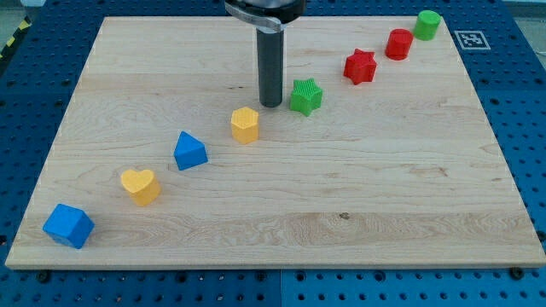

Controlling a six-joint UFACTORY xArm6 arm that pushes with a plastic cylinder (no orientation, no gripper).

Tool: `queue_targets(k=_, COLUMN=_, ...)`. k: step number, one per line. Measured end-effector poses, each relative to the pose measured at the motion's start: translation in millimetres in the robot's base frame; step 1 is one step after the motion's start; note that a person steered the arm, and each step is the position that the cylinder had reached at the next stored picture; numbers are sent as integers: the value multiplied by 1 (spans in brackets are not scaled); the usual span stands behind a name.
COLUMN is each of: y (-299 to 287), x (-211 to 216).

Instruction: Nudge the hexagon a little bit bottom left

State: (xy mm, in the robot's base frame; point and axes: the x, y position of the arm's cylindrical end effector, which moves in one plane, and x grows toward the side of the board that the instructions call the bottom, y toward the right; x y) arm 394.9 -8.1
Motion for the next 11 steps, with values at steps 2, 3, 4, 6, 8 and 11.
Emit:
queue_targets(k=2, y=49, x=27)
queue_targets(k=3, y=53, x=45)
queue_targets(k=4, y=42, x=52)
queue_targets(k=6, y=40, x=70)
queue_targets(k=8, y=-14, x=26)
queue_targets(k=11, y=-2, x=47)
